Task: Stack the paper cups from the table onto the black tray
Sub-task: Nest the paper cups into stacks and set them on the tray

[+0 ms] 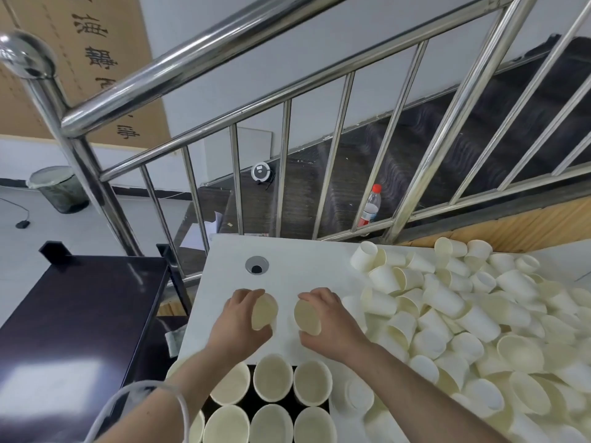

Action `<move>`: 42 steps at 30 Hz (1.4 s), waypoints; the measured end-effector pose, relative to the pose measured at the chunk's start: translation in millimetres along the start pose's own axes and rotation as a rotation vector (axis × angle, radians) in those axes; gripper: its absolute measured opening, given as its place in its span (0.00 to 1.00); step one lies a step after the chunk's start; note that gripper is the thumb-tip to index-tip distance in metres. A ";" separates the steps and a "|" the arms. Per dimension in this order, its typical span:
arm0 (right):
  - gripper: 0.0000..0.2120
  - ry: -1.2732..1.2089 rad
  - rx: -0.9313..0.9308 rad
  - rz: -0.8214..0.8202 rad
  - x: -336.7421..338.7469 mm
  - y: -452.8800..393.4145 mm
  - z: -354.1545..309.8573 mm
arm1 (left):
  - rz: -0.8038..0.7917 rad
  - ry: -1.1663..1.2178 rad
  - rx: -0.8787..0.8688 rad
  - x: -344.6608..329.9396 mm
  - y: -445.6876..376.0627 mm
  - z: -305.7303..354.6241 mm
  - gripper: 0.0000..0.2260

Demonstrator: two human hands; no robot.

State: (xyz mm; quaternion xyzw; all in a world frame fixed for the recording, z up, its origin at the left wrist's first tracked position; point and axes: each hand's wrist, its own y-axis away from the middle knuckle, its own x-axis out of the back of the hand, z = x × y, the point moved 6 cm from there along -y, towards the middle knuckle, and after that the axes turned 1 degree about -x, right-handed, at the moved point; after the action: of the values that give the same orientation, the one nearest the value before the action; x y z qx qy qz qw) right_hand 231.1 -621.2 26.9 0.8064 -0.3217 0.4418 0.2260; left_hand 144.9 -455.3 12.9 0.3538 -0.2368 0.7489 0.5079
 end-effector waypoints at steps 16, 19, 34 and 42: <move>0.33 -0.022 0.172 -0.097 -40.9 30.6 -106.3 | 0.117 0.015 0.064 77.1 84.8 -50.4 0.33; 0.34 -0.024 0.186 -0.126 -48.7 32.9 -114.4 | 0.114 0.002 0.098 81.3 93.2 -59.5 0.33; 0.37 0.071 0.152 -0.282 -87.5 32.8 -112.7 | -0.099 -0.143 0.136 59.7 102.6 -84.0 0.36; 0.35 0.178 0.105 -0.327 -105.0 31.7 -100.6 | -0.183 -0.263 0.192 40.9 102.2 -92.0 0.31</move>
State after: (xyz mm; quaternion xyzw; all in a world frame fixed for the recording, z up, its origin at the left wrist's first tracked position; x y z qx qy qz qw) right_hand 109.0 -544.3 -9.6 0.8162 -0.1416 0.4851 0.2799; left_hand 13.9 -403.3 -13.8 0.5155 -0.1953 0.6659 0.5026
